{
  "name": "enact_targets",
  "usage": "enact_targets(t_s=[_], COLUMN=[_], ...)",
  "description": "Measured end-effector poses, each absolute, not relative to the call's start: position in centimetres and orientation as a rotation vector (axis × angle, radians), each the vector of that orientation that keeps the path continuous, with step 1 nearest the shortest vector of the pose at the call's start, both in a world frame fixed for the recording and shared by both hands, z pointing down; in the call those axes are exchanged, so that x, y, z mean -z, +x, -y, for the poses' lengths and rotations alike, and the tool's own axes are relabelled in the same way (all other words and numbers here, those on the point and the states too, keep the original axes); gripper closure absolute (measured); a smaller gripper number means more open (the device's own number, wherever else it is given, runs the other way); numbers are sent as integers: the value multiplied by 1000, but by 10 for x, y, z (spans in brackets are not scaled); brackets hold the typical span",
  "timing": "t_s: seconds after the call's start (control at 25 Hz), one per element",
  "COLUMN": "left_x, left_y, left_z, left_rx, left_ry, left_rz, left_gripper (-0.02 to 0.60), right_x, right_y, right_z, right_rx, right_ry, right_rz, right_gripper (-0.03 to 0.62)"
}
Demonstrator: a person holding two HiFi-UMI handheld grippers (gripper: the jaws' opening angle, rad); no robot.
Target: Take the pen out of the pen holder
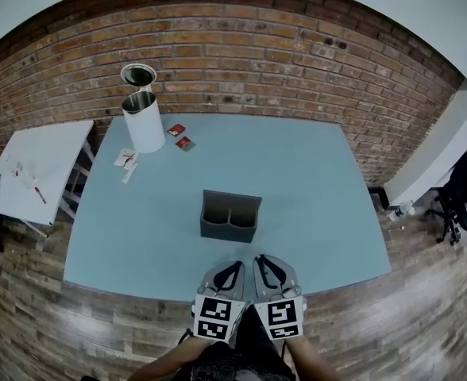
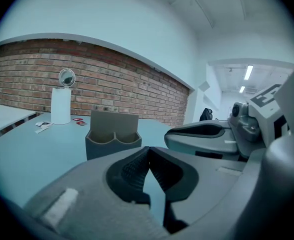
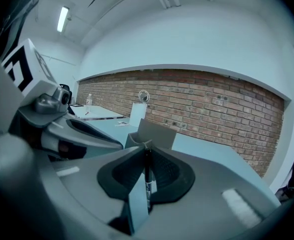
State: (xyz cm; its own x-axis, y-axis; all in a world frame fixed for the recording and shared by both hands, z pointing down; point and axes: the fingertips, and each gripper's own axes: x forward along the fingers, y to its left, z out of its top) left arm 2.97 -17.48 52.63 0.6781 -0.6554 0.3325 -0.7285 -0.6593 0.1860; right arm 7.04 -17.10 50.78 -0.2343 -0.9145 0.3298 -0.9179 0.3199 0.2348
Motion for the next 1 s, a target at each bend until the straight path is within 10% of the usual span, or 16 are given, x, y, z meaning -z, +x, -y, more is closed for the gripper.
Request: enact_targets(t_s=[1.0], left_x=[-535], left_y=[53], left_z=[158], left_rx=[-373], left_ry=[2622], left_rz=[994], left_gripper=[581], right_x=[-522], right_y=[91], right_z=[152], right_rx=[-78], right_ry=[1682], right_rz=[2136], right_gripper=[553])
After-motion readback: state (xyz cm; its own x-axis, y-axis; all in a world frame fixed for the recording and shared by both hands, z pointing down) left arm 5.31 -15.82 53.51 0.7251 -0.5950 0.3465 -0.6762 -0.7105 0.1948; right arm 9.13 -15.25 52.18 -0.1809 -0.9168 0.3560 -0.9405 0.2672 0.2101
